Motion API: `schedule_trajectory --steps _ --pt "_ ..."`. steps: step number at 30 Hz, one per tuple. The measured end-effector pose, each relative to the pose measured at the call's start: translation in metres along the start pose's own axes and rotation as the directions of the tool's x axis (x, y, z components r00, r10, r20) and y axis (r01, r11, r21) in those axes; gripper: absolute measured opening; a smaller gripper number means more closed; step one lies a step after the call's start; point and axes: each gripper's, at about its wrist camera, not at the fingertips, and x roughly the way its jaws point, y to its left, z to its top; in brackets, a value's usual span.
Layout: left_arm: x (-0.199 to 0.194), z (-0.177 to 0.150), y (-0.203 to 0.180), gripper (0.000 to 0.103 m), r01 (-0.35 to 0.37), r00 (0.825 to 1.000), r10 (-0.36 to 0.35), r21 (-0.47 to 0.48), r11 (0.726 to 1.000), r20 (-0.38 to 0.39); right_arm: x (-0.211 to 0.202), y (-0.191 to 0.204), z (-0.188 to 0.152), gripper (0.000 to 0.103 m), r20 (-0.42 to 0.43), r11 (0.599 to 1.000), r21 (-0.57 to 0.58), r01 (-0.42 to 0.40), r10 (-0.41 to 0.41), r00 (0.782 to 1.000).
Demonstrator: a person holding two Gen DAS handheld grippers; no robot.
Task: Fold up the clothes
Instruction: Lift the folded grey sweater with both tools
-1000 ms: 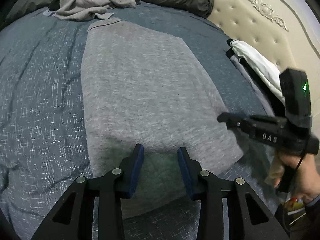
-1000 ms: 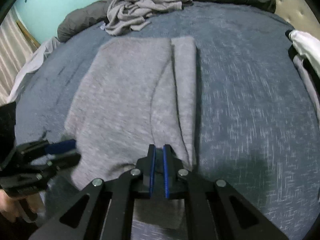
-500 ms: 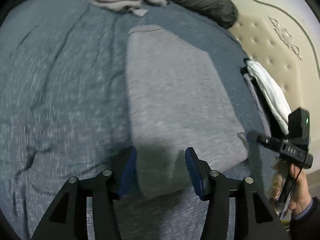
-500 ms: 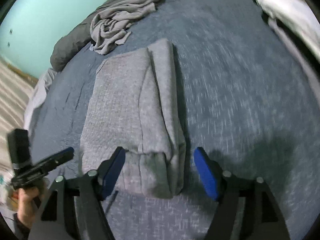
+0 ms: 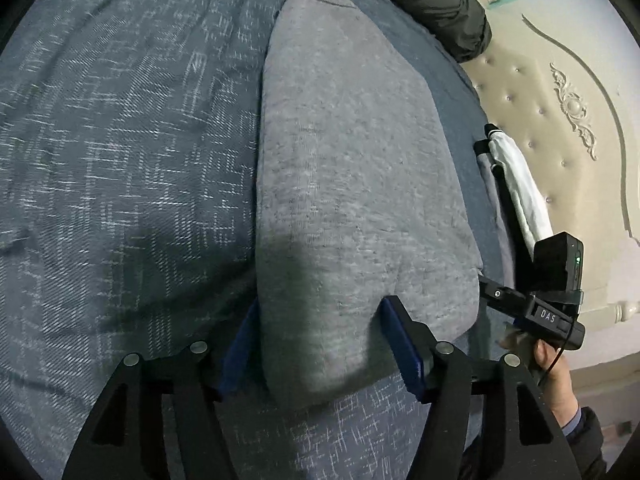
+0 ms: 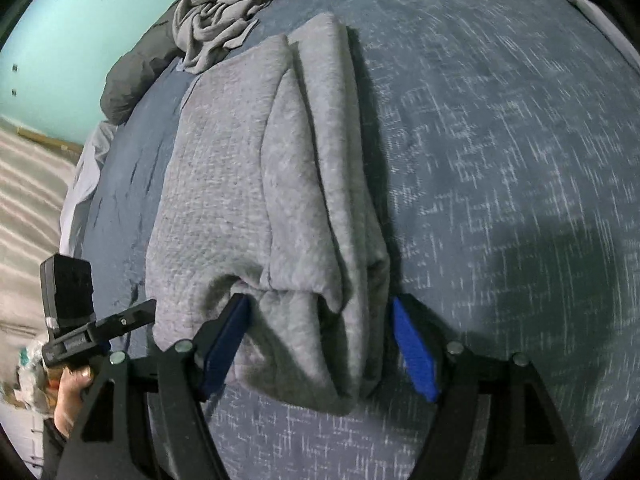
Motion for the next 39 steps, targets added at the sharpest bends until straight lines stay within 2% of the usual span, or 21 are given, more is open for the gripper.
schedule_trajectory --steps 5,6,7,16,22,26,39 --pt "0.004 -0.001 -0.001 0.069 0.011 1.0 -0.011 0.014 1.0 0.008 0.004 -0.002 -0.001 0.071 -0.005 0.999 0.003 -0.04 0.04 0.999" --pt "0.004 -0.002 -0.003 0.067 0.008 1.0 -0.008 0.024 1.0 0.009 0.004 -0.003 -0.001 0.068 -0.009 0.998 -0.001 -0.056 0.056 0.998" --pt "0.003 -0.001 -0.007 0.067 0.003 1.0 -0.003 0.042 0.999 0.012 0.004 -0.004 -0.002 0.06 -0.015 0.996 0.004 -0.085 0.085 0.996" --pt "0.011 0.006 -0.006 0.067 0.007 1.0 -0.007 0.034 0.999 0.018 0.005 0.002 -0.001 0.062 0.003 0.992 -0.017 -0.124 0.124 0.992" --pt "0.002 0.005 -0.014 0.056 -0.008 0.999 0.003 0.085 0.996 0.05 0.006 0.008 0.0 0.037 0.028 0.989 -0.04 -0.142 0.143 0.989" --pt "-0.008 0.003 -0.02 0.049 -0.017 0.997 0.008 0.112 0.994 0.073 -0.004 0.016 -0.002 0.03 0.065 0.987 -0.065 -0.149 0.153 0.986" --pt "-0.054 0.016 -0.073 0.044 -0.021 0.984 -0.016 0.206 0.978 0.176 -0.059 0.048 0.019 0.026 0.185 0.974 -0.169 -0.15 0.181 0.966"
